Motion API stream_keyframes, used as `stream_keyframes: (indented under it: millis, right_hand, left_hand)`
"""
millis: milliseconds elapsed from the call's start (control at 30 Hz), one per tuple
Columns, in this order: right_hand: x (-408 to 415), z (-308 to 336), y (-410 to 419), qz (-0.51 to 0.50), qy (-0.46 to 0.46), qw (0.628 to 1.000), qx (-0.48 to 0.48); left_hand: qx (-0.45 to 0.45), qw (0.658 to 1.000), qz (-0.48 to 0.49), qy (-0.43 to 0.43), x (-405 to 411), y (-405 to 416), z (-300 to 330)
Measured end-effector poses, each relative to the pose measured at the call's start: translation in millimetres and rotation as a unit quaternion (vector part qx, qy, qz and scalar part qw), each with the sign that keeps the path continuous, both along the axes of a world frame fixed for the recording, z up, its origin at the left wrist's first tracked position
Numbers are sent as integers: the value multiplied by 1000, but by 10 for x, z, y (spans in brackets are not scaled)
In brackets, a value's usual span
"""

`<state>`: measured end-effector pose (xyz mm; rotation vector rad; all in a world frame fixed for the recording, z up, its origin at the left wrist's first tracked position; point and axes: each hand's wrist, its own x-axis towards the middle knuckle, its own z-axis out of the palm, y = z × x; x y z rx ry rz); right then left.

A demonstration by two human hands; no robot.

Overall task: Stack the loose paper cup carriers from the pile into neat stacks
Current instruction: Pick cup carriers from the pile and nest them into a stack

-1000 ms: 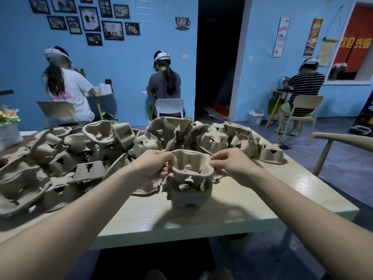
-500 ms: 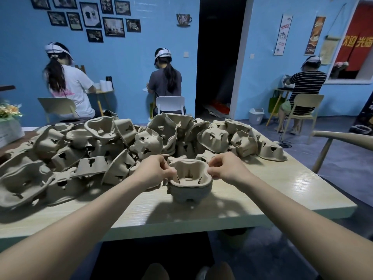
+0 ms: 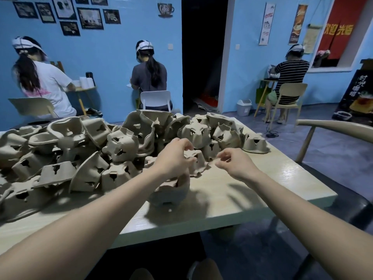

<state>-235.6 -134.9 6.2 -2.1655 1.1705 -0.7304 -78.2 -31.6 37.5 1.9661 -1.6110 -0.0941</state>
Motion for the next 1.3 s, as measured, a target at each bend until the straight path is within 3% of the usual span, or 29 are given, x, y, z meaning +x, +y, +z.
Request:
stream_keyframes:
  millis: [500,733,1300]
  right_hand:
    - [-772,-328,-1112,-140,40,989,-20]
    - [-767,-360,-1539,-191,42,979,-47]
    - [-612,-409,-2168,-96,96,989,-53]
  left_hand:
    - [75,996,-53,-8,-867,-1301,-601]
    - [107,988,-93,-57,-962,-1605,-789]
    - [130,980,-116,-98,-871,-1769,-838]
